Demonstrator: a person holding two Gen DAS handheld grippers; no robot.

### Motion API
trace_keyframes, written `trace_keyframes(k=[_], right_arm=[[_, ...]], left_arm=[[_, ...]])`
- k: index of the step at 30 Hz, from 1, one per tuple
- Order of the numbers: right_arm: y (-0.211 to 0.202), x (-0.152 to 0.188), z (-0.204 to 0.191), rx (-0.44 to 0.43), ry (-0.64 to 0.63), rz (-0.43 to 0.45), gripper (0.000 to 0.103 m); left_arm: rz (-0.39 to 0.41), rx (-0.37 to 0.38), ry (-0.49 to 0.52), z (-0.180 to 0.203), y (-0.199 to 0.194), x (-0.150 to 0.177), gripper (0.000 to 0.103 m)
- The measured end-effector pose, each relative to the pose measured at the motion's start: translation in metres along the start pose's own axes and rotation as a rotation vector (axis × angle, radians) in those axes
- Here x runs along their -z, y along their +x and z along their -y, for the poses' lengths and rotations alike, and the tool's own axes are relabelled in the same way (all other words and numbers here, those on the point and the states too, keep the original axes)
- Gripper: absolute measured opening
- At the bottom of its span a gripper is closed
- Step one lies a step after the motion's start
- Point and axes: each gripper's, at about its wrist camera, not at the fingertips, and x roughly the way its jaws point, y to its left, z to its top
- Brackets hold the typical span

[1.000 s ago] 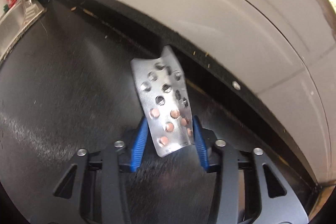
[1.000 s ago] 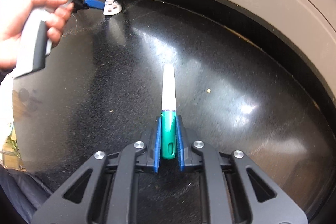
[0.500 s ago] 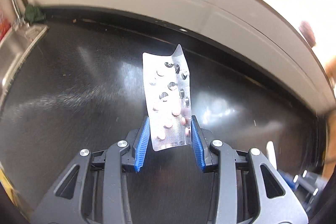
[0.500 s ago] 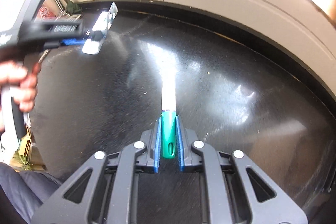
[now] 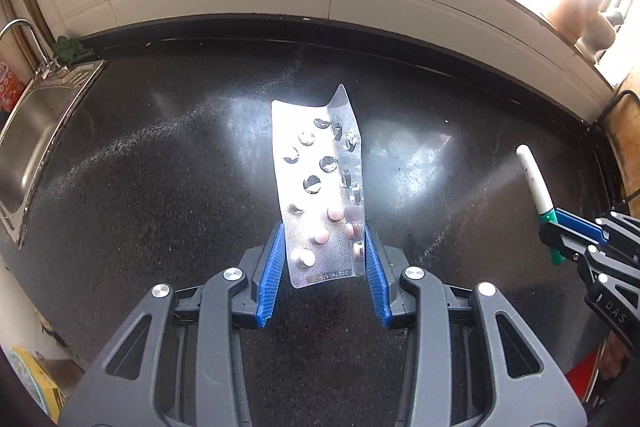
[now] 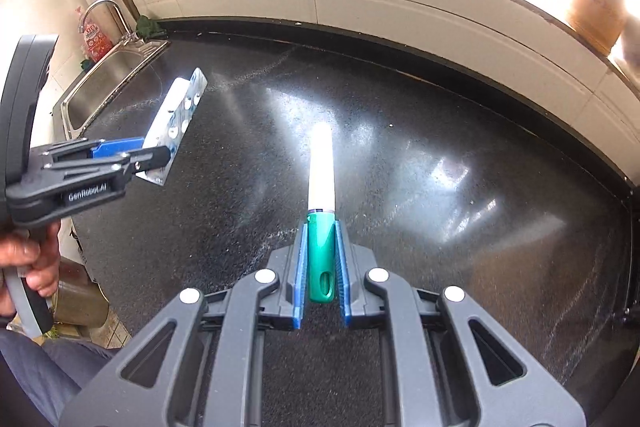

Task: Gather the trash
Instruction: 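Carry the blister pack and marker over the black bin and release both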

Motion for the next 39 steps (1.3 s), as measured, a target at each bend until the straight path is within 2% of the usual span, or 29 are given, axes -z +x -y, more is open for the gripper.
trace_keyframes(k=[8, 12, 16, 21, 27, 34, 39], right_arm=[[-0.008, 0.000, -0.018, -0.001, -0.029, 0.021, 0.014], [-0.008, -0.008, -0.038, -0.027, -0.072, 0.032, 0.014], [-0.002, -0.020, -0.075, -0.078, -0.140, 0.039, 0.014], [0.010, -0.036, -0.142, -0.184, -0.268, 0.037, 0.014], [0.023, -0.045, -0.240, -0.332, -0.447, 0.015, 0.014], [0.035, -0.031, -0.352, -0.490, -0.642, -0.051, 0.014], [0.045, -0.010, -0.408, -0.555, -0.735, -0.111, 0.014]], left_arm=[[0.029, -0.010, -0.006, -0.006, -0.023, 0.021, 0.038], [0.053, -0.037, -0.038, -0.025, -0.037, 0.030, 0.038], [0.081, -0.093, -0.089, -0.057, -0.059, 0.044, 0.038], [0.104, -0.178, -0.192, -0.107, -0.088, 0.072, 0.038], [0.108, -0.304, -0.372, -0.177, -0.125, 0.127, 0.038], [0.080, -0.422, -0.588, -0.239, -0.155, 0.201, 0.038], [0.048, -0.456, -0.702, -0.264, -0.159, 0.244, 0.038]])
